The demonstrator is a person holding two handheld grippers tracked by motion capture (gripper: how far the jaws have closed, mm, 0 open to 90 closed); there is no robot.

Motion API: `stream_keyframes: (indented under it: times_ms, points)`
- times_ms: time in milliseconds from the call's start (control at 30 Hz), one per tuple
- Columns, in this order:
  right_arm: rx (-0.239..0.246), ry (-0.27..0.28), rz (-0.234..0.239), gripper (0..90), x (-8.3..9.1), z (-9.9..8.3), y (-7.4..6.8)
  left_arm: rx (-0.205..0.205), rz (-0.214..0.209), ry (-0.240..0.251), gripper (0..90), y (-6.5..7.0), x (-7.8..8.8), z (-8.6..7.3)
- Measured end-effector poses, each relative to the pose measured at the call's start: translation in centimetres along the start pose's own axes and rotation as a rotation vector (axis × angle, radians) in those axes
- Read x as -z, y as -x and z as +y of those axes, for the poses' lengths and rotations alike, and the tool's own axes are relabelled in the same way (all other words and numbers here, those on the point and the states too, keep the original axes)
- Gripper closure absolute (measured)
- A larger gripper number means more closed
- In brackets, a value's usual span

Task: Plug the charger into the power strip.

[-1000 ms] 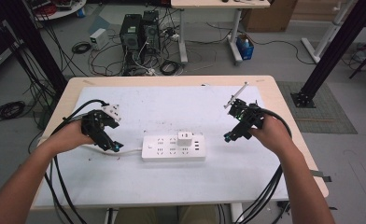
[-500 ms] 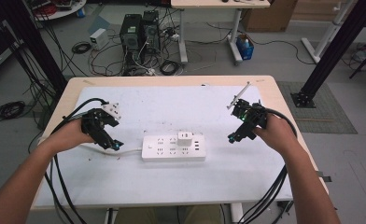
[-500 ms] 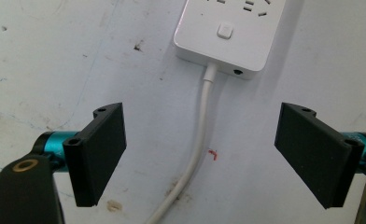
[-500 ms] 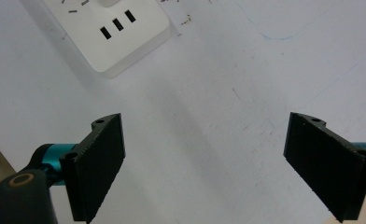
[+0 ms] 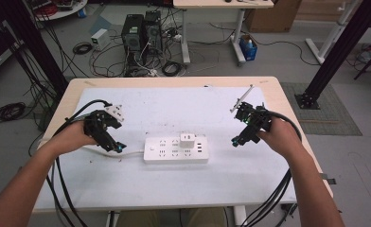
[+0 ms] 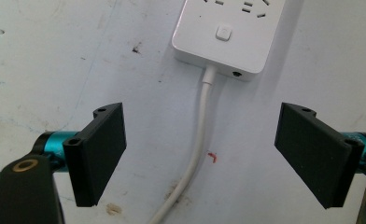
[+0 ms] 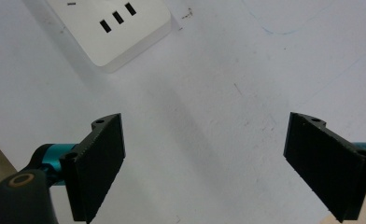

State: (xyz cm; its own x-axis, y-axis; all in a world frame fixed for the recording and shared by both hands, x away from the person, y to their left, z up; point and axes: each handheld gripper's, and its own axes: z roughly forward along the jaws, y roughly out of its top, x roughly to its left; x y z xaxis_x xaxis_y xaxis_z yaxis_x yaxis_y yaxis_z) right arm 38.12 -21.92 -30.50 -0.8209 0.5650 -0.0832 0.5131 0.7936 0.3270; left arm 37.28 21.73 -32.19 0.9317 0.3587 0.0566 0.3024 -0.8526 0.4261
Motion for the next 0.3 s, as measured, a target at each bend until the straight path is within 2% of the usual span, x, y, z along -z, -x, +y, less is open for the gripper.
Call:
stream_keyframes:
  times_ms: [300]
  points:
    - [0.0, -0.007, -0.002, 12.1, -0.09, 0.07, -0.12, 0.003, 0.0, 0.004, 16.7, 0.05, -0.04, 0.01]
